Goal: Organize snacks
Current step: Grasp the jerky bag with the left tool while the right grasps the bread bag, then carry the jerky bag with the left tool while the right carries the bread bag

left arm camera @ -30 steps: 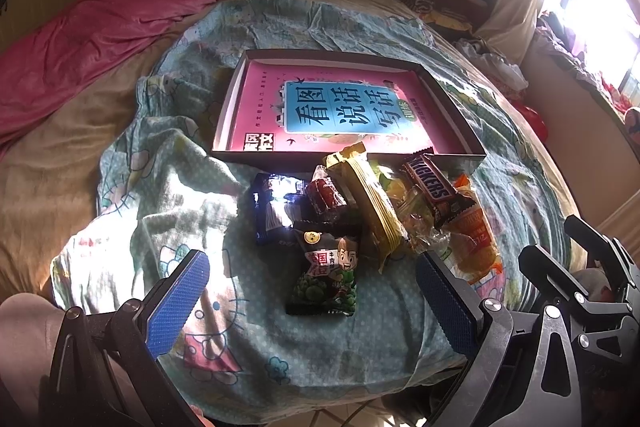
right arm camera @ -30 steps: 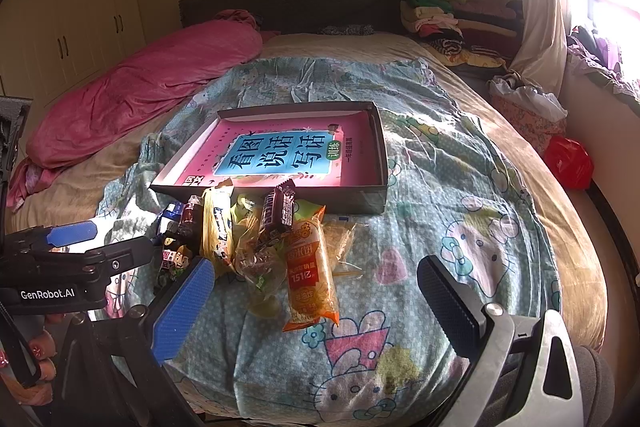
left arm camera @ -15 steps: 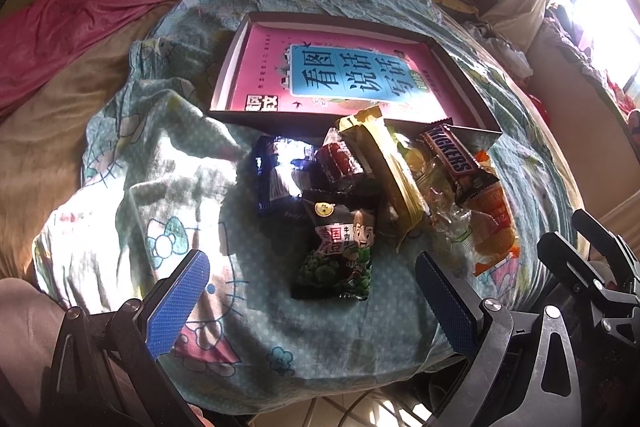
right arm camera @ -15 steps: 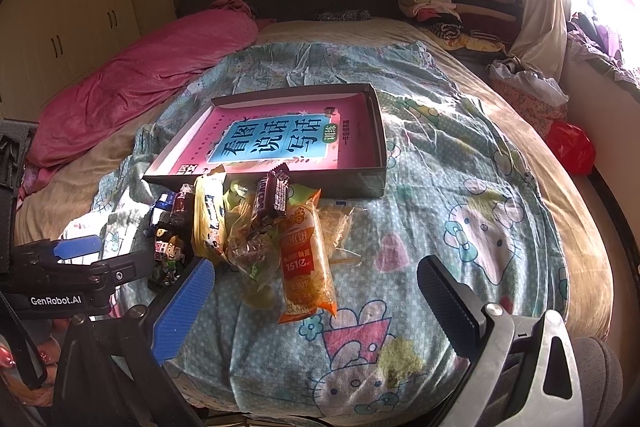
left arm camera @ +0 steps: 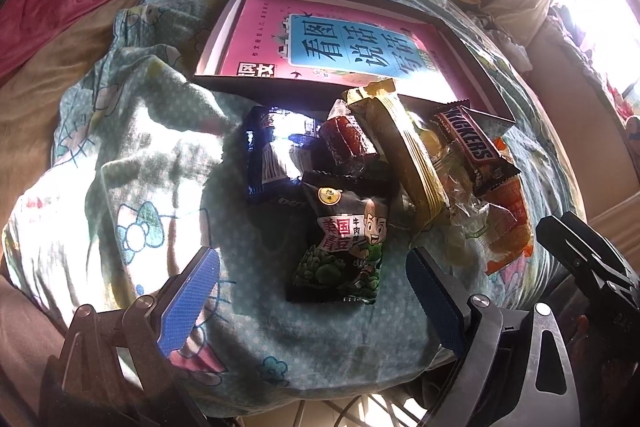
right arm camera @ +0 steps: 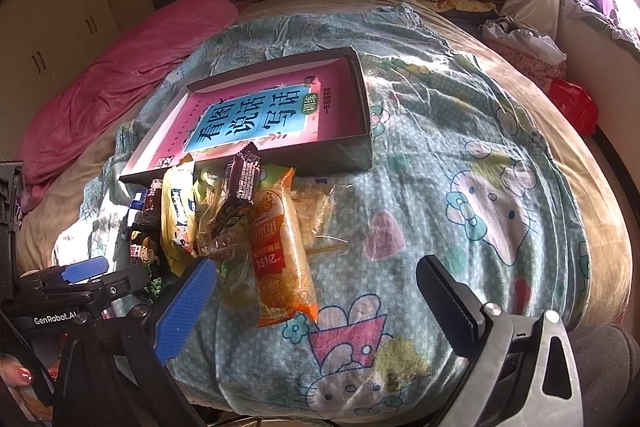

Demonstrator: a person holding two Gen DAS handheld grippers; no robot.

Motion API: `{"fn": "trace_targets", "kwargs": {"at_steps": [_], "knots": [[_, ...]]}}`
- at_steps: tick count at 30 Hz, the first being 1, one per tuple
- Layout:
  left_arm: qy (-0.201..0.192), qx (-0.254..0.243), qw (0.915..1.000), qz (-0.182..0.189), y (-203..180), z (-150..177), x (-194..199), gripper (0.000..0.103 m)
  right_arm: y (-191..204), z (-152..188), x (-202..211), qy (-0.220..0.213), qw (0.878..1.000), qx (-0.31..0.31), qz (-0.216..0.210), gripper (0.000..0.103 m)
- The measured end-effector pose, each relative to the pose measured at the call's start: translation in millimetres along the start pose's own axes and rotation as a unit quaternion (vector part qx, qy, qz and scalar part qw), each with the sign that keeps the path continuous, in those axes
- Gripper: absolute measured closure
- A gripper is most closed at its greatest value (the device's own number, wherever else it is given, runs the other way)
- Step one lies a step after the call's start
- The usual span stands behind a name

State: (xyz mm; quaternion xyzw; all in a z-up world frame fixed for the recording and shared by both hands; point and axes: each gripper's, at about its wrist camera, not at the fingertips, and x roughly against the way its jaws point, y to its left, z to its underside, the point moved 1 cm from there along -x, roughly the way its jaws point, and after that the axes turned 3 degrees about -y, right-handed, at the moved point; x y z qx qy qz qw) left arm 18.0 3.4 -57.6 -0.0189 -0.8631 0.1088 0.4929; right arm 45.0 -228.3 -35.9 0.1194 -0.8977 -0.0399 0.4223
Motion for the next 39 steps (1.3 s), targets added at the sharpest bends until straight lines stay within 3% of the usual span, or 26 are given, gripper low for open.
{"fn": "trace_targets", "kwargs": {"at_steps": [4, 14, 21, 24, 26, 35, 39], "knots": [[0.008, -0.011, 0.9999, 0.005, -5.1, 0.1, -6.2, 0.026, 1.5, -0.9, -7.3, 0.011, 1.000, 0.006, -0.005, 0.014], [0.015, -0.005, 0.9999, 0.003, -3.0, -3.1, -19.3, 0.032, 17.1, -2.9, -26.0, 0.023, 0.997, 0.067, -0.006, 0.045], [0.013, -0.008, 0.9999, -0.002, -7.2, -7.1, -27.5, 0.035, 16.8, -8.6, -38.5, 0.029, 0.996, 0.083, -0.009, 0.058], [0.012, -0.009, 0.9999, -0.003, -6.8, -8.9, -29.4, 0.044, 13.8, -11.6, -36.2, 0.022, 0.996, 0.077, -0.025, 0.069], [0.011, -0.006, 0.9999, -0.003, -3.5, -10.0, -28.9, 0.059, 10.8, -12.7, -34.5, 0.019, 0.997, 0.070, -0.030, 0.070], [0.009, 0.010, 0.9996, 0.026, 7.9, -8.0, -15.7, 0.061, -13.0, -20.1, -28.6, 0.006, 0.999, 0.004, -0.052, 0.071], [-0.014, 0.011, 0.9992, 0.034, 11.8, -11.5, 2.2, 0.061, -22.3, -24.3, -24.1, -0.007, 0.998, -0.014, -0.055, 0.071]]}}
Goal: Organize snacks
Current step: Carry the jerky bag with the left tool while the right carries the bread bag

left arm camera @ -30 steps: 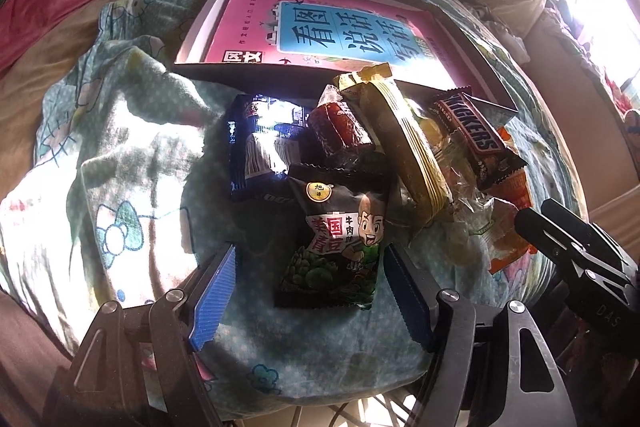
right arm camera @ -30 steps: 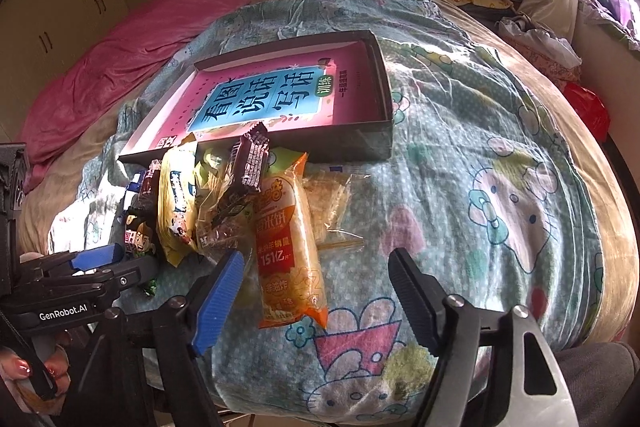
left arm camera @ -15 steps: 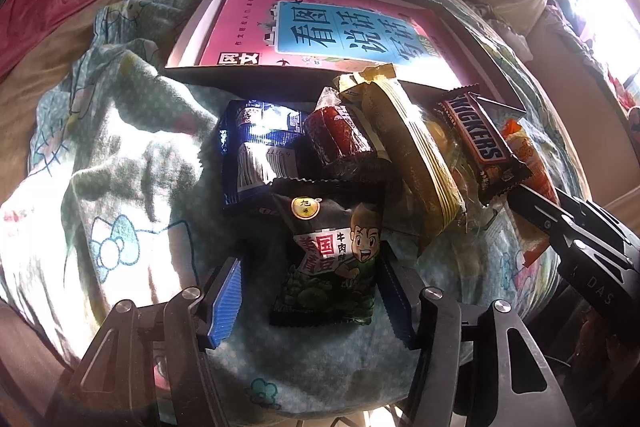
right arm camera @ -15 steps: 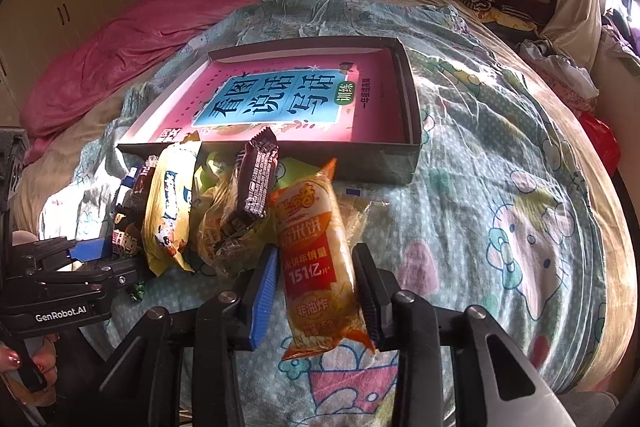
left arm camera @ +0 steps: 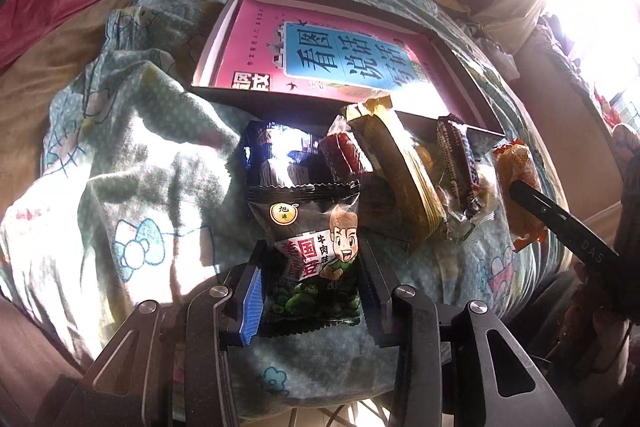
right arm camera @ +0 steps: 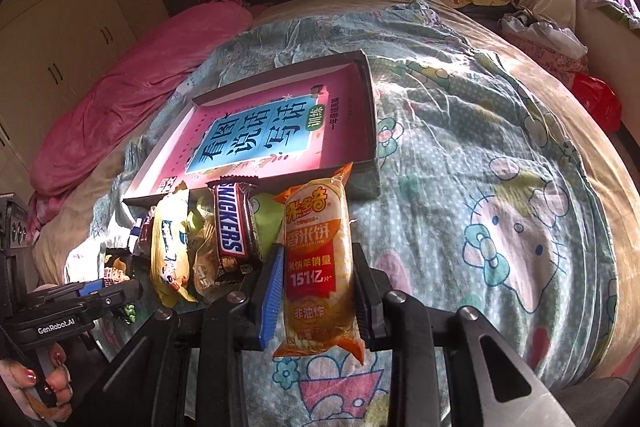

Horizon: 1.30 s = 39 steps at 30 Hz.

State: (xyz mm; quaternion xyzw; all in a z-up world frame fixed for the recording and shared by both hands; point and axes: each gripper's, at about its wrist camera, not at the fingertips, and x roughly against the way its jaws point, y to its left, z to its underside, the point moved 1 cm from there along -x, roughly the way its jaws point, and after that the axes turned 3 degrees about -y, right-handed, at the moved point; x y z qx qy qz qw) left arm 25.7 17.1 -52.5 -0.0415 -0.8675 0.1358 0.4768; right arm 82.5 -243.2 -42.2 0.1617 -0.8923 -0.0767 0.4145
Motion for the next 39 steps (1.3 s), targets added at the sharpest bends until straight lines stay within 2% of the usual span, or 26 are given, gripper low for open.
{"fn": "trace_targets", "kwargs": {"at_steps": [8, 21, 30, 39], "knots": [[-0.048, 0.003, 0.9988, -0.007, 7.7, -18.5, 23.5, 0.061, -5.7, -9.0, 7.3, -0.027, 1.000, -0.010, -0.009, 0.071], [-0.077, 0.026, 0.9965, -0.022, 24.8, -57.5, 18.2, 0.061, 0.2, -38.8, 1.7, -0.067, 0.997, -0.001, -0.037, 0.071], [-0.083, 0.023, 0.9962, -0.016, 22.3, -83.6, 3.6, 0.061, -1.5, -64.0, -9.2, -0.095, 0.995, 0.001, -0.044, 0.071], [-0.094, 0.009, 0.9952, -0.026, 20.0, -108.8, -12.5, 0.061, -0.9, -80.8, -29.8, -0.099, 0.994, 0.005, -0.044, 0.071]]}}
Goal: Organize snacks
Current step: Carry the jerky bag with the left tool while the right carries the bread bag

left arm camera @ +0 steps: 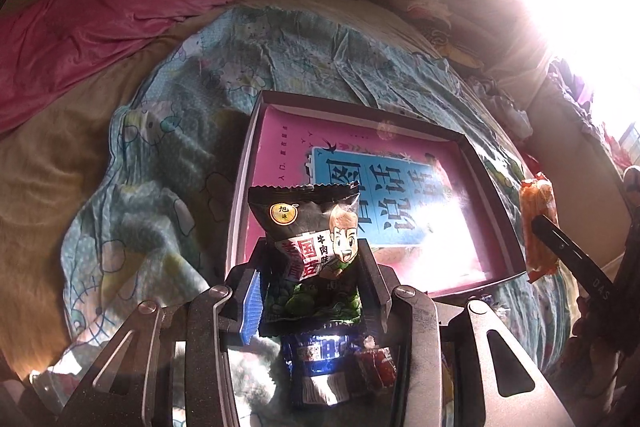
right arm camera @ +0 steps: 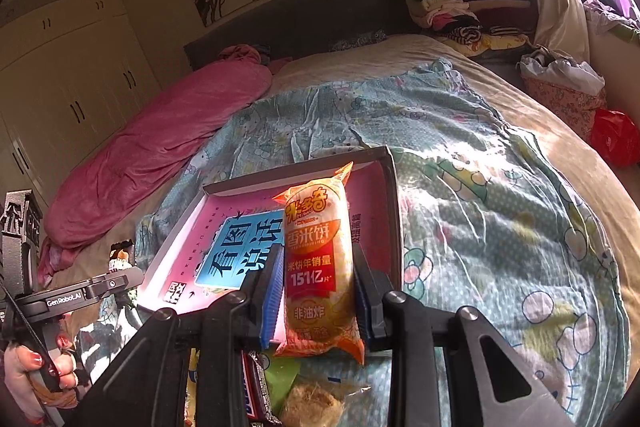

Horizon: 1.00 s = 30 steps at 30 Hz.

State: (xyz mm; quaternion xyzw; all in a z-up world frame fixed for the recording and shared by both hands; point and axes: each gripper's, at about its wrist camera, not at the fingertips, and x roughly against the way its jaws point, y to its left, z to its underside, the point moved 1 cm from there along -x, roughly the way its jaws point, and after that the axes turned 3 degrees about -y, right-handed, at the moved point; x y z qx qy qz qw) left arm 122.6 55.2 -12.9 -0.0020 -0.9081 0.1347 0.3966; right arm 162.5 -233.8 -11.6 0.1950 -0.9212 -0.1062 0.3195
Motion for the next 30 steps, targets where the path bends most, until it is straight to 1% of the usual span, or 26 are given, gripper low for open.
{"fn": "trace_targets", "kwargs": {"at_steps": [5, 8, 20, 30], "knots": [[-0.001, -0.008, 0.9999, -0.010, -1.4, -8.1, -12.5, 0.061, -1.3, -1.4, -12.0, 0.004, 1.000, 0.003, 0.004, 0.071], [0.005, -0.012, 0.9997, -0.019, -2.1, -10.5, -23.0, 0.061, -2.3, -1.2, -19.1, 0.008, 1.000, 0.005, 0.006, 0.071], [0.032, -0.028, 0.9986, -0.033, -11.4, -10.3, -59.0, 0.061, -6.5, 6.6, -43.6, 0.035, 0.999, 0.012, 0.021, 0.071], [0.044, -0.043, 0.9971, -0.044, -15.4, -1.5, -66.1, 0.061, -8.2, 15.8, -50.0, 0.054, 0.998, 0.015, 0.030, 0.071]]}}
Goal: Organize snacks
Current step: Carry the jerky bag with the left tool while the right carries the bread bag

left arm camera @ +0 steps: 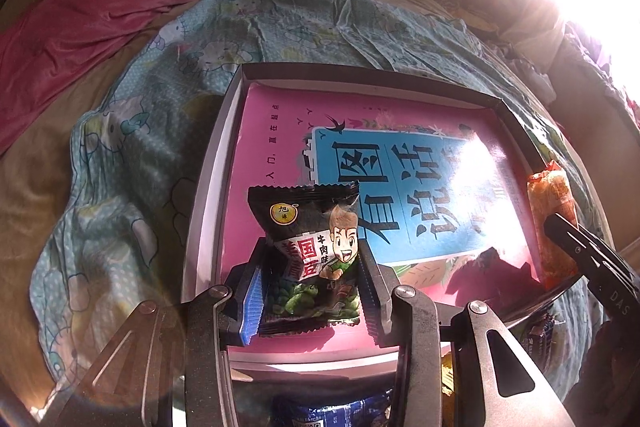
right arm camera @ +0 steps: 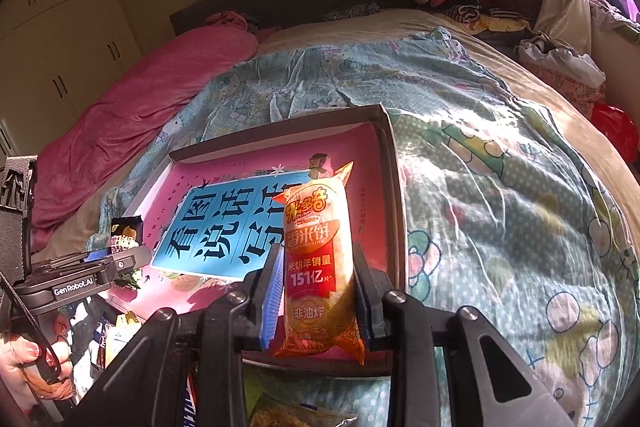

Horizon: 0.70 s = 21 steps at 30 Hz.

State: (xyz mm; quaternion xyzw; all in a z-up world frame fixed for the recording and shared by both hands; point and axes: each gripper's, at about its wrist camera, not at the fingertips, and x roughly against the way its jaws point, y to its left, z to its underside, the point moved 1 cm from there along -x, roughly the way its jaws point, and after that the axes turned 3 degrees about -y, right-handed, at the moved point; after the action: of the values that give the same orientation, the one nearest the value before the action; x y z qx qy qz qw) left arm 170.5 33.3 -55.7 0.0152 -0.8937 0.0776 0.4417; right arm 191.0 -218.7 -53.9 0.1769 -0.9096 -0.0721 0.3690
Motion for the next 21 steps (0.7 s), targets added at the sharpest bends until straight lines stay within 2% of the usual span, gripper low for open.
{"fn": "trace_targets", "kwargs": {"at_steps": [21], "knots": [[0.020, -0.006, 0.9997, 0.007, -1.9, 17.5, 4.5, 0.060, 6.0, 7.8, 3.0, 0.015, 1.000, 0.024, 0.014, 0.071]]}}
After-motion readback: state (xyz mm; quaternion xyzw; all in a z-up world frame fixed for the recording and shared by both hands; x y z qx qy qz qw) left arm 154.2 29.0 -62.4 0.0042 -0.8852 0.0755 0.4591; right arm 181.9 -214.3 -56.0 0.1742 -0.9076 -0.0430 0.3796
